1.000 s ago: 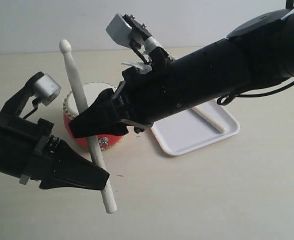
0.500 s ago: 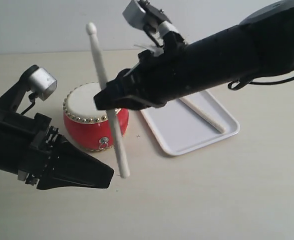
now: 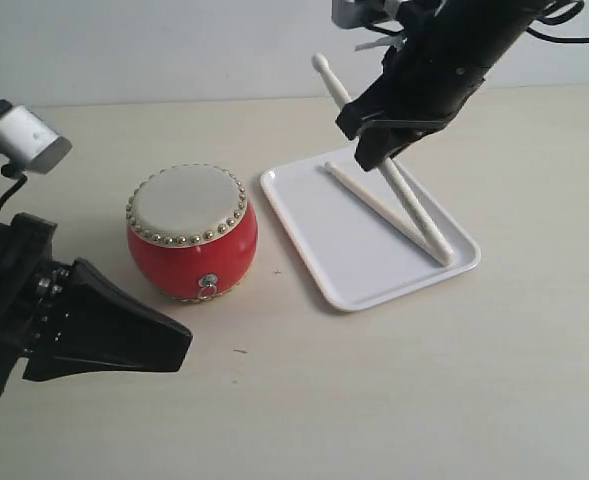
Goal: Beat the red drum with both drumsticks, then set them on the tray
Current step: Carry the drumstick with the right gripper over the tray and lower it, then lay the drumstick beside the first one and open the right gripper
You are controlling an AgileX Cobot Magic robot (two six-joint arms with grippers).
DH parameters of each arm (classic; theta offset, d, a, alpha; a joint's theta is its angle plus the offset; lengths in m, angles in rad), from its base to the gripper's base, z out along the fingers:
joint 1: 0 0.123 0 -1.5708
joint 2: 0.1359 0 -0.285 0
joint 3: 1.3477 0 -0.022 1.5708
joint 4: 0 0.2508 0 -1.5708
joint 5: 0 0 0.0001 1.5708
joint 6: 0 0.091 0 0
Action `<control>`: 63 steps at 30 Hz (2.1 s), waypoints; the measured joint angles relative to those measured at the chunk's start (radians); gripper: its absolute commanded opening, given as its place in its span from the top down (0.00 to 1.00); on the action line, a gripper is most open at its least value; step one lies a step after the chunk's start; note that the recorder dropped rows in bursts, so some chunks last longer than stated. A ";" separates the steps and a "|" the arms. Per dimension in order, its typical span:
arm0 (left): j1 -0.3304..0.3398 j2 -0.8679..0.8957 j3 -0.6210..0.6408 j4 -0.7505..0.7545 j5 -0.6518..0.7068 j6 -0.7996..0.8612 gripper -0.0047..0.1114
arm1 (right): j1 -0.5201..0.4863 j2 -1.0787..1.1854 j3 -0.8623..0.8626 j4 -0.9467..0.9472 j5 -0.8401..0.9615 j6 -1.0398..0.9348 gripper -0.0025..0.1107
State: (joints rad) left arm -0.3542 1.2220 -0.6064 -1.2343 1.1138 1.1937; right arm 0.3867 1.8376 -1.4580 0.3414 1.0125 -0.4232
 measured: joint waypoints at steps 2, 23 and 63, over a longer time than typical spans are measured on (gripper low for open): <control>0.000 -0.026 0.000 0.014 -0.002 -0.002 0.96 | 0.000 0.076 -0.071 -0.043 0.078 0.020 0.98; 0.000 -0.108 0.000 0.214 -0.161 -0.122 0.96 | 0.000 0.443 -0.331 -0.116 0.207 0.112 0.98; 0.000 -0.108 0.000 0.211 -0.163 -0.128 0.96 | 0.000 0.475 -0.368 -0.179 0.130 0.110 0.98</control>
State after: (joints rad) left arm -0.3542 1.1141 -0.6064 -1.0238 0.9509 1.0661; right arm 0.3867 2.3127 -1.8259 0.1621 1.1427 -0.3134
